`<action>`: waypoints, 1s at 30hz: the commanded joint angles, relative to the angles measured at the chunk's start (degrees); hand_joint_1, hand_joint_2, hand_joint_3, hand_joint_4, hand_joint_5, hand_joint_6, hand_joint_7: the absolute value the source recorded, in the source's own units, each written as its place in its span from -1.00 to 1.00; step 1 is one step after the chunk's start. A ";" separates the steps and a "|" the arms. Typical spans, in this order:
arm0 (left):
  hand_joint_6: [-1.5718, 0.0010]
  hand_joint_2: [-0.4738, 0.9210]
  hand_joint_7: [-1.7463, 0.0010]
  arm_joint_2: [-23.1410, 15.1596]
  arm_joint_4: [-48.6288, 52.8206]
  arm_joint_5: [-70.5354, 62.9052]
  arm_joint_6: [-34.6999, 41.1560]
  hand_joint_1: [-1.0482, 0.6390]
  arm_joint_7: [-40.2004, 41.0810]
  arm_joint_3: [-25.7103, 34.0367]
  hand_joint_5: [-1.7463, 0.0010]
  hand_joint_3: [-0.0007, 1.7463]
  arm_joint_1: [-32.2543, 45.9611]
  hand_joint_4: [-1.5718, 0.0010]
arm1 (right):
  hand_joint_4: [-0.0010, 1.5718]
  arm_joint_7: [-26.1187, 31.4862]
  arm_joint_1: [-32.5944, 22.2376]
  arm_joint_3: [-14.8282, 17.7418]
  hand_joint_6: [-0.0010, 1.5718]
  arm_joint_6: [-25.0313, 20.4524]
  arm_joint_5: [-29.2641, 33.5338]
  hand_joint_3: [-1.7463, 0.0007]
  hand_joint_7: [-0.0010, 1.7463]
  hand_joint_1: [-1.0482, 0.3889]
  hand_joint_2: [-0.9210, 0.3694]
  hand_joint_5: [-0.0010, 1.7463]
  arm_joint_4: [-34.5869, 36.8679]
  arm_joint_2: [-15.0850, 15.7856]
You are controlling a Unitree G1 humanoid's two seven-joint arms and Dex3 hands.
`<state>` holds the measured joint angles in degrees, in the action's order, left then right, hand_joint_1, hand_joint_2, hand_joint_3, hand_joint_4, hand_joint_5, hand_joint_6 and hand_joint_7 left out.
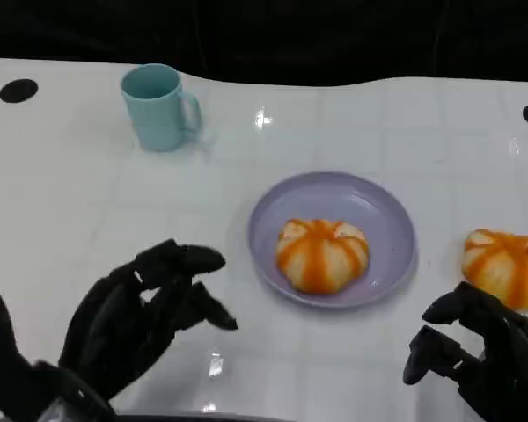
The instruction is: Grasp the bread from the table and place it into the plate.
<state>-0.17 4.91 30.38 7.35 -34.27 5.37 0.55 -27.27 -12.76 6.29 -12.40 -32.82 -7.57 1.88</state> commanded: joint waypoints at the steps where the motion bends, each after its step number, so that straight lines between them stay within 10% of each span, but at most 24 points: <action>1: 0.39 1.00 -0.69 1.15 -2.61 2.71 2.68 -0.43 1.65 0.80 -0.99 -0.48 2.99 0.19 | -0.04 0.02 -0.72 0.66 0.03 -0.42 -0.53 0.76 0.20 -0.26 -1.00 0.75 -0.79 0.72; 30: 0.44 1.00 -0.98 5.18 -9.18 4.21 9.21 -0.38 10.85 1.24 -1.00 -0.48 10.31 0.09 | -0.04 -0.14 -0.68 1.44 0.06 -0.84 -0.82 0.75 0.14 -0.27 -1.00 0.75 -1.10 0.88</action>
<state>5.28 -4.65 34.49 16.40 -24.47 6.19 10.55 -27.22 -13.69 7.00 -13.32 -32.98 -8.45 2.16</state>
